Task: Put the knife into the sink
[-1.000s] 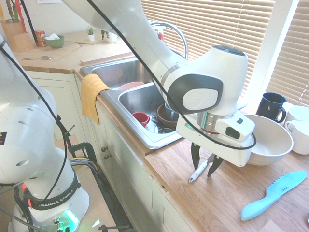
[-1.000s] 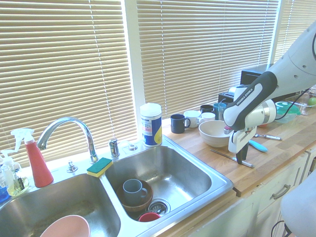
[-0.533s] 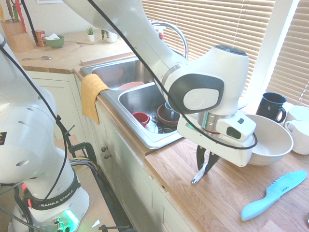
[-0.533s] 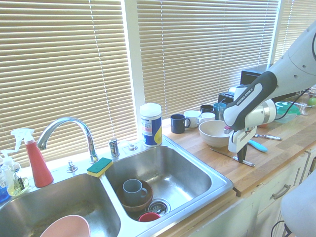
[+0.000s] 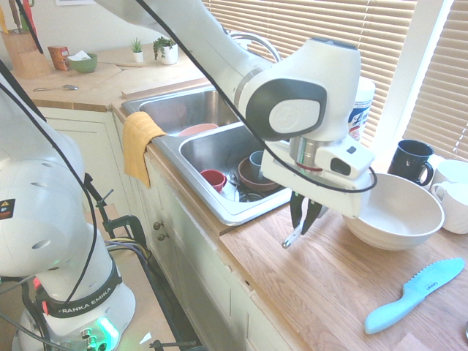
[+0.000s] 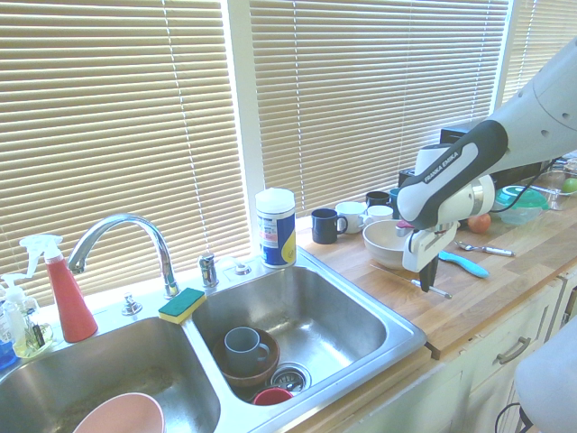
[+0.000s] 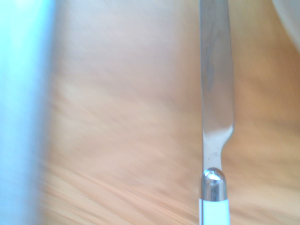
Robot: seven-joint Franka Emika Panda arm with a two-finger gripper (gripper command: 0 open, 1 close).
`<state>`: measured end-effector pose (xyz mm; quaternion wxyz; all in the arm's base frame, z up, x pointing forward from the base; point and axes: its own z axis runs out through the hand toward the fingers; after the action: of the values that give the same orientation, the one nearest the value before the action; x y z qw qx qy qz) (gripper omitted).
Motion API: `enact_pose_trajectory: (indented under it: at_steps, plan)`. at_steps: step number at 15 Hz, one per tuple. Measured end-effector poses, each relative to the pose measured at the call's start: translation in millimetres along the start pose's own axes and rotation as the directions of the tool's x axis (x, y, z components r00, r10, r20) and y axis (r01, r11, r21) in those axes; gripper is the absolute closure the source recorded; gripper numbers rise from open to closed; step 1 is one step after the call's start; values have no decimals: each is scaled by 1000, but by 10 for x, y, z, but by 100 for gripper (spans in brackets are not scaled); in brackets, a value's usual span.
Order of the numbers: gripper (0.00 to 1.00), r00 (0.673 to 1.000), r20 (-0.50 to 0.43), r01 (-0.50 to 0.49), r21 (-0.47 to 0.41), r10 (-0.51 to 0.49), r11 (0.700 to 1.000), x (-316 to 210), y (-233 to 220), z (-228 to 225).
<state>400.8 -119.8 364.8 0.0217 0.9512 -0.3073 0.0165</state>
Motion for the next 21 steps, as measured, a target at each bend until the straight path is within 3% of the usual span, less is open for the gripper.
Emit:
enact_pose_trajectory:
  at_steps: [5,11,14,21]
  plan:
    - [100,985,-61,-159,-1,159,987,-377,-1188,-259]
    - [100,977,-93,-195,-5,194,981,-955,-2535,-40]
    - [100,970,-96,-226,1,225,974,-999,-2803,77]
    - [100,962,-89,-257,31,259,966,-934,-2913,491]
